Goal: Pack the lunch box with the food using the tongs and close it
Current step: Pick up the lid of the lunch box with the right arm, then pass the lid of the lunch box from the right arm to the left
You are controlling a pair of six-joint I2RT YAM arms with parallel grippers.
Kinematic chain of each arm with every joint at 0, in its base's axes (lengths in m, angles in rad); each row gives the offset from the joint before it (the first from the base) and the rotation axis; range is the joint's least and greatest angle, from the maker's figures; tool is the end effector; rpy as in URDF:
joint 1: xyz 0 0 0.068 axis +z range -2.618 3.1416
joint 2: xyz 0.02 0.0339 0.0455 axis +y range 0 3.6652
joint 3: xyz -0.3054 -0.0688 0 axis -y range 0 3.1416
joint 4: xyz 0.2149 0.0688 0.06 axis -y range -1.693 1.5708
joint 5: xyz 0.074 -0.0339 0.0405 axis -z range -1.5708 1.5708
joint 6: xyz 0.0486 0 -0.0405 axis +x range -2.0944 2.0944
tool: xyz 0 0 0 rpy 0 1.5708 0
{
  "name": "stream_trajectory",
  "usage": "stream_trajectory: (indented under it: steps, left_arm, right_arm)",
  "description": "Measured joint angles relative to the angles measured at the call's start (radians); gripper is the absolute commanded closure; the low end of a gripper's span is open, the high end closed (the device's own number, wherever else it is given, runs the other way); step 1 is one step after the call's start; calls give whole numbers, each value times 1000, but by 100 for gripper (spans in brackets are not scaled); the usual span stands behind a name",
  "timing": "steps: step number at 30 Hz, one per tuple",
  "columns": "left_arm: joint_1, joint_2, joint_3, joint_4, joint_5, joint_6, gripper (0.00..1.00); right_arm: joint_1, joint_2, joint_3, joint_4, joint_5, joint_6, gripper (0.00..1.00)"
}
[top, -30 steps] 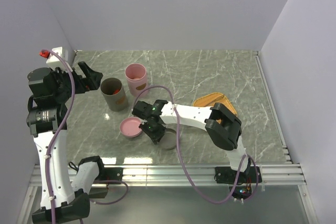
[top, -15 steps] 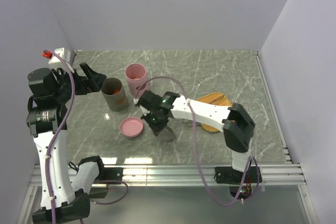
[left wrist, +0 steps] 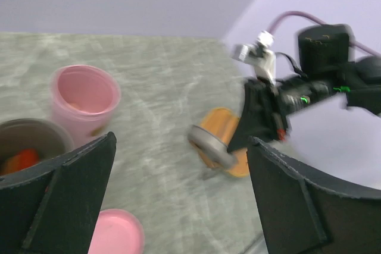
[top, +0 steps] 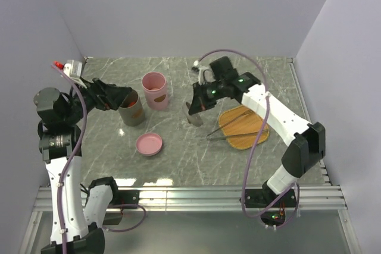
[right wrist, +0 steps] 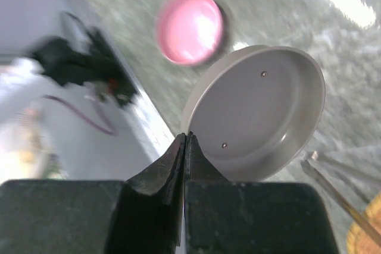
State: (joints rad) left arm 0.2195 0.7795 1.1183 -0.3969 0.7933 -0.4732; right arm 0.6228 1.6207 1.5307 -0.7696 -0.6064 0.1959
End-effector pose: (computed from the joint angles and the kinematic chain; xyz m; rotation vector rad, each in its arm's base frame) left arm 0.0987 -0.0135 0.4499 0.0503 1.6768 -0.8344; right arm 0.2511 0.2144 0.3726 -0.8167 2.3911 1.0913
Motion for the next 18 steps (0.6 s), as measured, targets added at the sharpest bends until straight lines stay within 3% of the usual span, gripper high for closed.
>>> stream_trajectory:
  steps: [4, 10, 18]
  left_arm:
    - [0, -49, -142, 262, 85, -200, 6]
    - [-10, -25, -282, 595, 111, -503, 5]
    - [-250, 130, -304, 796, 24, -655, 9]
  right_arm:
    - [-104, -64, -13, 117, -152, 69, 100]
    - [-178, -166, -14, 358, -260, 215, 100]
    - [-182, -222, -59, 639, -275, 417, 100]
